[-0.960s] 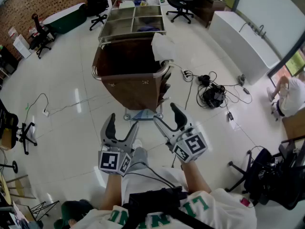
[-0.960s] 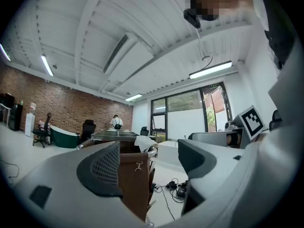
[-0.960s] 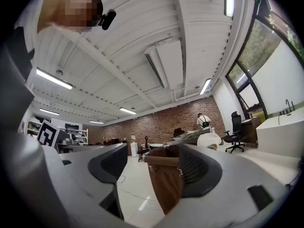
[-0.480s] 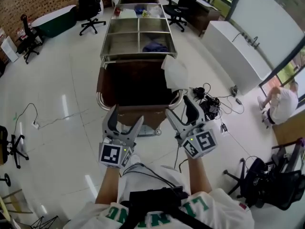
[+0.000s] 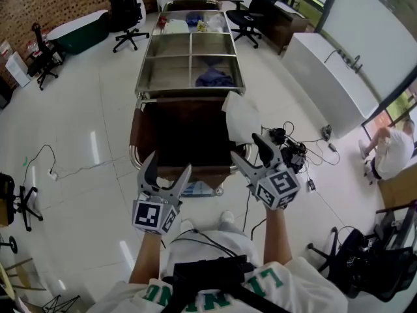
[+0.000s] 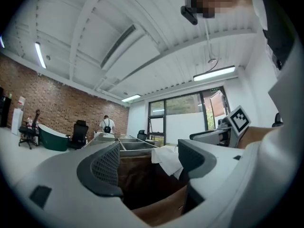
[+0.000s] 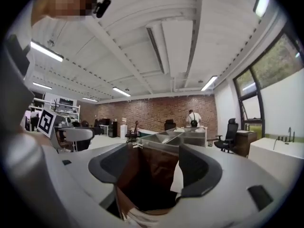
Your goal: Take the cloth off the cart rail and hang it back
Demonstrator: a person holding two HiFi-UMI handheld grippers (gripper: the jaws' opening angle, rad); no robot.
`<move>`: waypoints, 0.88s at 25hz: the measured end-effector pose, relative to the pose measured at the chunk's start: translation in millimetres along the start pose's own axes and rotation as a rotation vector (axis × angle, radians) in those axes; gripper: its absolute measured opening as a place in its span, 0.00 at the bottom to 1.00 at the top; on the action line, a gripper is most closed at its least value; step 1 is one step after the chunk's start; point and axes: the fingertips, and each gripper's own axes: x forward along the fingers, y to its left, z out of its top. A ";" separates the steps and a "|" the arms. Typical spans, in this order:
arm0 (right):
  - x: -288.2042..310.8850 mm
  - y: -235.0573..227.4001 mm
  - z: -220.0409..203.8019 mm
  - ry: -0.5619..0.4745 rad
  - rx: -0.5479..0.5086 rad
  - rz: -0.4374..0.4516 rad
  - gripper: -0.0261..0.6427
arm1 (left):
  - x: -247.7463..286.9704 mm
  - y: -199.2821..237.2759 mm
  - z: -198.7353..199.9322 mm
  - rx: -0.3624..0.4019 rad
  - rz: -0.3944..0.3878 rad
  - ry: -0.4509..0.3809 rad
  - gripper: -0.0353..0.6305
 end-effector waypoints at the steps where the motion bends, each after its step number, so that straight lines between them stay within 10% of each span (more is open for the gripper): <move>1: 8.1 -11.6 -6.5 0.040 -0.002 0.013 0.56 | 2.4 -3.6 1.1 -0.003 0.007 0.003 0.60; 5: 54.0 -70.0 -28.1 0.190 -0.059 0.004 0.77 | 10.0 -10.4 4.2 0.008 0.050 0.004 0.60; 14: 122.4 -129.4 -126.1 0.663 -0.227 0.082 0.77 | 15.7 -7.8 6.3 0.004 0.136 -0.007 0.60; 22: 119.9 -134.1 -111.7 0.602 -0.175 0.031 0.34 | 24.2 -4.5 2.7 -0.010 0.152 -0.010 0.60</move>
